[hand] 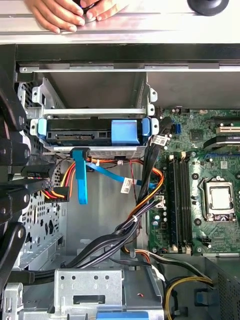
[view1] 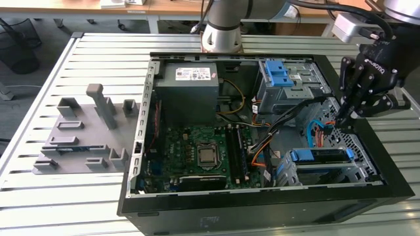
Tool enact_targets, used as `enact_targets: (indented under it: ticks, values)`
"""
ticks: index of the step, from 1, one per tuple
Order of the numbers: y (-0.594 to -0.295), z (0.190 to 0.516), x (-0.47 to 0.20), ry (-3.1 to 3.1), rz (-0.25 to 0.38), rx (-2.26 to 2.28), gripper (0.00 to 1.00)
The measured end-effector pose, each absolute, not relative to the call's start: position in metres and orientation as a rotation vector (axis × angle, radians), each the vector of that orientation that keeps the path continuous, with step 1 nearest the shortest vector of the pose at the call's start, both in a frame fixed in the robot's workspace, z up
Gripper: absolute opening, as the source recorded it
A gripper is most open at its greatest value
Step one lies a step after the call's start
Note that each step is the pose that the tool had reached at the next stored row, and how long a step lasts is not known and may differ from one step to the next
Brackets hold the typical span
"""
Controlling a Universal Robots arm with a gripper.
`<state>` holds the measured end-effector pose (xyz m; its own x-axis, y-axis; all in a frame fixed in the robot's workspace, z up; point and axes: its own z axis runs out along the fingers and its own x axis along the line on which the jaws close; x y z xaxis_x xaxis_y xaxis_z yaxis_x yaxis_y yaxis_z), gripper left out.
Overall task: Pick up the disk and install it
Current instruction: 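Insert the first disk wire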
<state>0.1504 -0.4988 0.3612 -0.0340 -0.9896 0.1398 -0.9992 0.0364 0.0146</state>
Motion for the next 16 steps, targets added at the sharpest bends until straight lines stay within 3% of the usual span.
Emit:
enact_targets:
  ticks: [10, 12, 13, 16]
  values:
    - [-0.4988, 0.3575, 0.1504, -2.178, 0.133, 2.102, 0.25]
    - [-0.4988, 0.3571, 0.1504, -2.177, 0.134, 2.102, 0.24]
    - [-0.4988, 0.3571, 0.1504, -2.177, 0.134, 2.102, 0.18]
    - [-0.4988, 0.3569, 0.1504, -2.177, 0.134, 2.102, 0.16]
